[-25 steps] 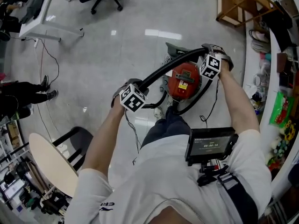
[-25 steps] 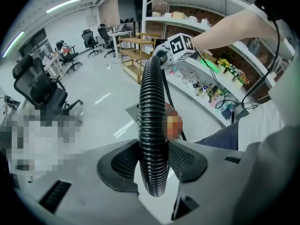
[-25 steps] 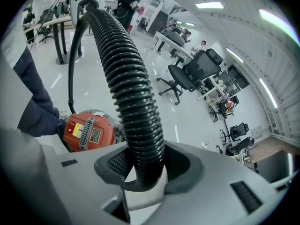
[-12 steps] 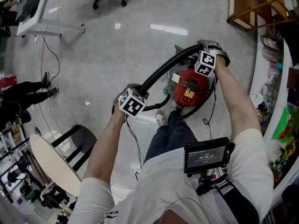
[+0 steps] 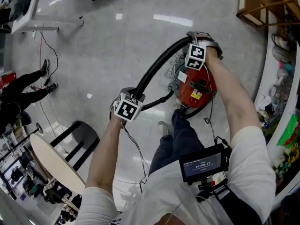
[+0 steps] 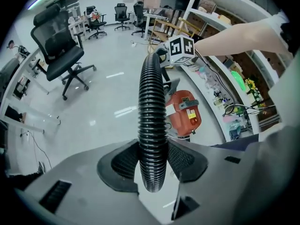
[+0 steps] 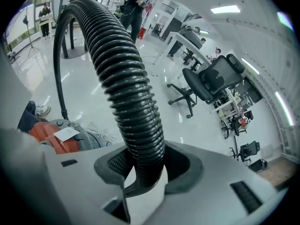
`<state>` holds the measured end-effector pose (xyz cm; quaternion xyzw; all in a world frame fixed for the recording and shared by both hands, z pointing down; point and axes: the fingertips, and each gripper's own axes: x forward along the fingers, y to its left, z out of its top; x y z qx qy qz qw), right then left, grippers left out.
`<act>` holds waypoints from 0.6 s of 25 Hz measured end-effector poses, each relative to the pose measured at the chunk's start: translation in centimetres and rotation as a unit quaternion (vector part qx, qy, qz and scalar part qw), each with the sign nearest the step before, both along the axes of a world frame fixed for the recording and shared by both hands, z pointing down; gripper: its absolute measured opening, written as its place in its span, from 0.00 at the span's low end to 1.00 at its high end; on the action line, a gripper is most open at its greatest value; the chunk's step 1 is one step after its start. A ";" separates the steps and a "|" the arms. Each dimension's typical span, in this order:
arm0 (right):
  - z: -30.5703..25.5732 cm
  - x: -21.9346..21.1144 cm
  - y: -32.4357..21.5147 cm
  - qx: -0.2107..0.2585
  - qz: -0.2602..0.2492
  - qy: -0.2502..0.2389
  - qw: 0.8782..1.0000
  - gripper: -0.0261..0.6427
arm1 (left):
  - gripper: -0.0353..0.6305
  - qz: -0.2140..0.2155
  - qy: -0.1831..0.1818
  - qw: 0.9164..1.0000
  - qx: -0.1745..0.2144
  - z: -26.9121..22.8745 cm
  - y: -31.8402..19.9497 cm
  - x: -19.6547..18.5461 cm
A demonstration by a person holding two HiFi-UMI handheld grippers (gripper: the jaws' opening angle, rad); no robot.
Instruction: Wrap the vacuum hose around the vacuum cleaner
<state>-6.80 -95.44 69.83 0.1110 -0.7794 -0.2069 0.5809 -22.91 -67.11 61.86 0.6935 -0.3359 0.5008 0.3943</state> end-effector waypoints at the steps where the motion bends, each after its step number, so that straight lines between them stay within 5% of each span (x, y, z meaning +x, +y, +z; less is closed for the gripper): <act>1: 0.4 -0.6 -0.1 0.000 -0.002 0.000 1.000 0.29 | 0.30 -0.006 0.001 1.000 -0.001 0.4 0.1 -0.3; 15: 8.3 -8.4 3.0 -0.031 -0.031 -0.004 0.999 0.29 | 0.30 -0.098 0.006 0.993 -0.072 6.3 4.8 -3.3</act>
